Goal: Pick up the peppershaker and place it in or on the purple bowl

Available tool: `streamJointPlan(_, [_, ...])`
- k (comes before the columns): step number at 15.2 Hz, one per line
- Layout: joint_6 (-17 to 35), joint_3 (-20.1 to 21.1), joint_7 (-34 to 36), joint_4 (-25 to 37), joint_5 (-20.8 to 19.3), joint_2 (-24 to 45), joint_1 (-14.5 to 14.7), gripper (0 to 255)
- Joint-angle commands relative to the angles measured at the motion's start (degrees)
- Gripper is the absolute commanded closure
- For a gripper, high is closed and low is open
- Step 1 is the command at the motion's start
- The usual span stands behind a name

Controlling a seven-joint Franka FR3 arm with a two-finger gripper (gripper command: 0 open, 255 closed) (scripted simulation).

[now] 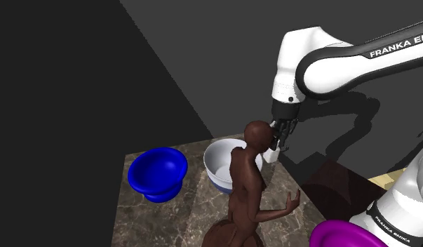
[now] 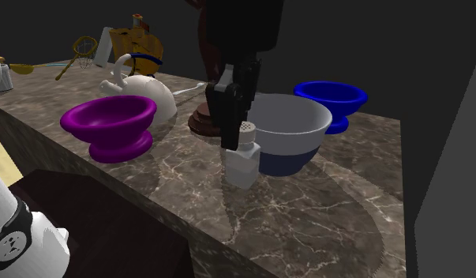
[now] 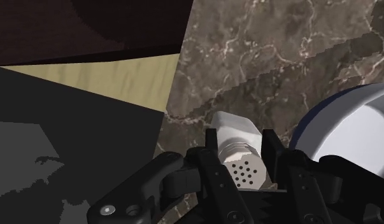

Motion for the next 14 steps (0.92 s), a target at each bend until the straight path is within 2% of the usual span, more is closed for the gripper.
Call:
streamJointPlan(1, [-1.8, -0.3, 0.0, 1.0, -0.2, -0.7, -0.1, 255])
streamJointPlan(14, [-12.8, -1.7, 0.6, 8.8, -1.2, -4.0, -0.4, 255])
